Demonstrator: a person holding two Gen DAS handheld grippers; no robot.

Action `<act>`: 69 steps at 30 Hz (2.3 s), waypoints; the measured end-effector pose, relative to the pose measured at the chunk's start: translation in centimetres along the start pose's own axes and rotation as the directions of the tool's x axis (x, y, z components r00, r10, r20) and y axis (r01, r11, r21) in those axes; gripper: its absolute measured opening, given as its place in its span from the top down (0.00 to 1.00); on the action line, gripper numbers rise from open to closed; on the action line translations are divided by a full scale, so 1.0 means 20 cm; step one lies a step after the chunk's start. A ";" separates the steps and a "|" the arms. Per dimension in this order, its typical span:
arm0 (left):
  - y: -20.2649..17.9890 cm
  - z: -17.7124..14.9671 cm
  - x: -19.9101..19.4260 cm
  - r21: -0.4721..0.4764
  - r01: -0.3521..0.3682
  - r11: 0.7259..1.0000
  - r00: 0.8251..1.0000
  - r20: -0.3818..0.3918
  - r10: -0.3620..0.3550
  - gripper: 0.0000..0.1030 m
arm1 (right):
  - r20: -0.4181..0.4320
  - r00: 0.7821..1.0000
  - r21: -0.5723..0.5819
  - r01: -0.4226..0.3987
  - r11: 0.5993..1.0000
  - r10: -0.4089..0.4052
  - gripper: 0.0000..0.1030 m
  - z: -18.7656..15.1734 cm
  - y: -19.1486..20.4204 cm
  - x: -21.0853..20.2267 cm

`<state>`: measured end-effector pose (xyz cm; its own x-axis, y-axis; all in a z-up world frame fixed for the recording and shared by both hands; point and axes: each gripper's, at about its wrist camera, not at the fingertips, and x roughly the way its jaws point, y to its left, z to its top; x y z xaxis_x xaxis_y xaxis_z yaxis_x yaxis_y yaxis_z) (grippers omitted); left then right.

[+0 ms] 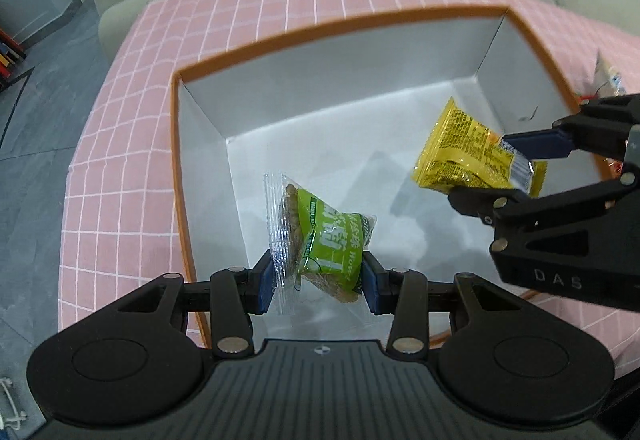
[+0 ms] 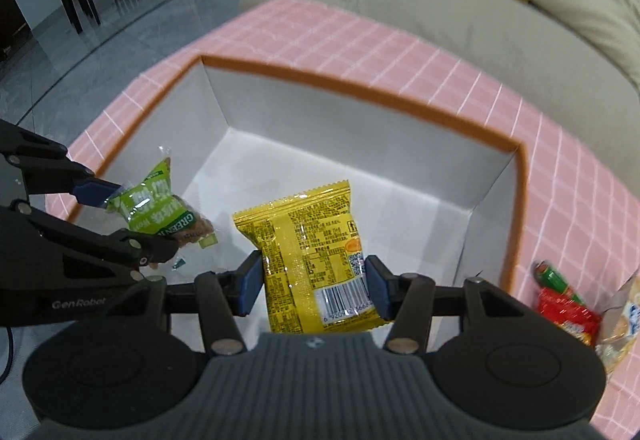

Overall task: Organize snacks
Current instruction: 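Carry the green packet with the left tool while the right tool carries the yellow packet into the box, then open both tools to drop the packets into the box and lift away, then move both tools back to the snack pile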

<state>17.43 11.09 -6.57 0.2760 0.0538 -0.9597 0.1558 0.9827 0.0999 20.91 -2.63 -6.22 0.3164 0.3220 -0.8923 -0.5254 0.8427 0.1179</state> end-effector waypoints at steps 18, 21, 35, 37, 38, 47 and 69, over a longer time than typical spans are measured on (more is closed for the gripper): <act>0.00 0.06 0.16 0.018 -0.018 1.000 0.995 -0.094 0.019 0.49 | -0.154 0.987 0.057 -0.038 0.998 0.047 0.43 0.04 -0.04 0.19; 0.00 0.06 0.14 0.016 -0.028 0.999 0.996 -0.086 0.029 0.46 | -0.142 0.989 0.050 -0.025 0.998 0.032 0.36 0.06 -0.04 0.16; 0.01 -0.01 -0.19 -0.064 -0.072 0.995 0.992 0.103 0.078 0.38 | 0.049 0.997 0.011 0.064 0.998 -0.065 0.31 0.05 0.01 -0.20; 0.00 -0.04 -0.27 -0.111 -0.078 0.991 0.980 0.171 0.097 0.38 | 0.095 0.993 0.033 0.073 0.997 -0.076 0.31 0.03 -0.01 -0.27; -0.01 -0.06 -0.31 -0.131 -0.075 0.988 0.972 0.210 0.102 0.38 | 0.118 0.990 0.046 0.074 0.996 -0.079 0.31 0.02 -0.01 -0.31; -0.17 -0.23 -0.56 -0.239 -0.006 0.971 0.899 0.423 0.110 0.37 | 0.320 0.934 0.115 0.130 0.985 -0.161 0.31 -0.18 -0.04 -0.65; -0.74 -0.41 -0.38 -0.084 0.189 0.978 0.880 0.456 -0.131 0.36 | 0.409 0.844 0.208 0.284 0.936 -0.347 0.31 -1.02 -0.24 -0.79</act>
<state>5.31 -2.40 -2.82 0.6546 -0.1625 -0.7383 0.1253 0.9864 -0.1060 2.32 -20.67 -1.71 0.7723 0.1558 -0.6158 -0.2375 0.9700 -0.0525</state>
